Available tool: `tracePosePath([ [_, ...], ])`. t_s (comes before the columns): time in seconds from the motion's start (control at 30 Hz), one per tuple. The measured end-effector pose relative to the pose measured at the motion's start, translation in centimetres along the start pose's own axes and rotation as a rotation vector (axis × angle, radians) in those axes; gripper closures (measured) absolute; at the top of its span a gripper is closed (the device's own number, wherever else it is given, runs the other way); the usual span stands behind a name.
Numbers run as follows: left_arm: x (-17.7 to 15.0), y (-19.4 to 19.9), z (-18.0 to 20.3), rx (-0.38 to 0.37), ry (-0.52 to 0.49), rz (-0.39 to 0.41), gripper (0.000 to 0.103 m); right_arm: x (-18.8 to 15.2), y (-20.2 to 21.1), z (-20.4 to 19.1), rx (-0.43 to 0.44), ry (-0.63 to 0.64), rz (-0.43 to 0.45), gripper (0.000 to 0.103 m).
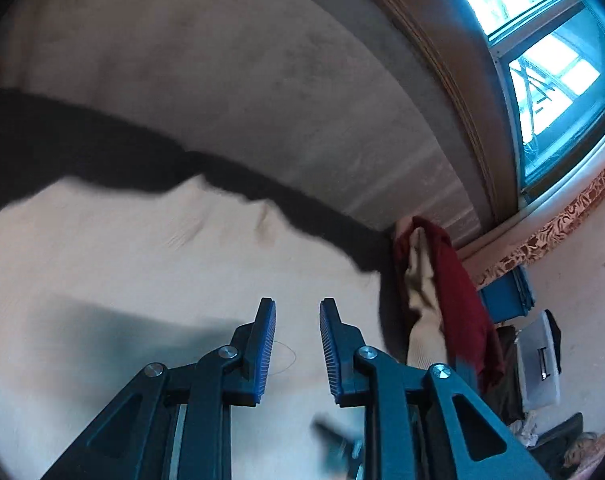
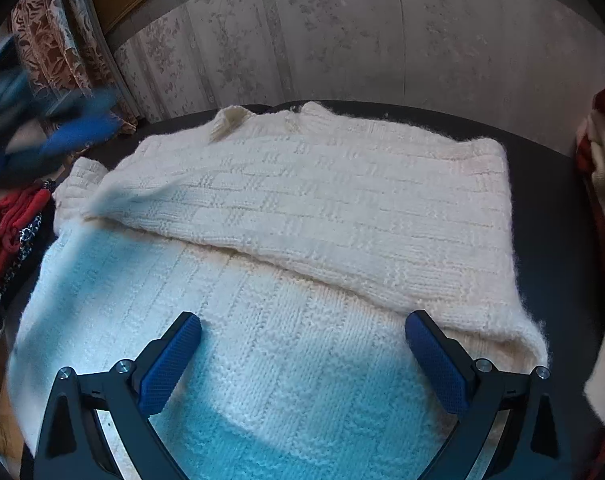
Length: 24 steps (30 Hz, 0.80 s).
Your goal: Fold clothes
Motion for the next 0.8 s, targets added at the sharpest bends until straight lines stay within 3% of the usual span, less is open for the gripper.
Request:
tracePosePath([
  [0.1, 3.1, -5.0, 0.9, 0.050, -0.068, -0.020, 0.079, 0.0, -0.1, -0.1, -0.003, 0.000, 0.004, 0.000],
  [0.23, 5.7, -9.5, -0.1, 0.110, -0.069, -0.114, 0.076, 0.0, 0.0, 0.1, 0.010, -0.013, 0.019, 0.000],
  [0.43, 7.3, -12.1, -1.6, 0.067, -0.052, -0.221, 0.067, -0.1, 0.0, 0.5, 0.039, -0.042, 0.048, 0.000],
  [0.67, 7.4, -14.4, -1.1, 0.031, -0.090, -0.294, 0.066, -0.1, -0.1, 0.5, 0.047, -0.053, 0.060, 0.000],
  [0.77, 7.1, -15.0, -0.5, -0.043, -0.076, -0.359, 0.070, -0.1, -0.1, 0.5, 0.051, -0.058, 0.065, 0.000],
  [0.8, 7.0, -15.2, -0.3, -0.068, -0.074, -0.383, 0.082, -0.1, -0.1, 0.5, 0.052, -0.059, 0.066, 0.000],
])
Point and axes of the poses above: each gripper's, at about its wrist camera, not at the fingertips, and y roughly against the way its jaws point, z to its right, x to its top, the point moved 3 cm from there along -y, roughly the way its jaws point, and after that the axes turned 13 degrees about y, right-handed, at the moved point
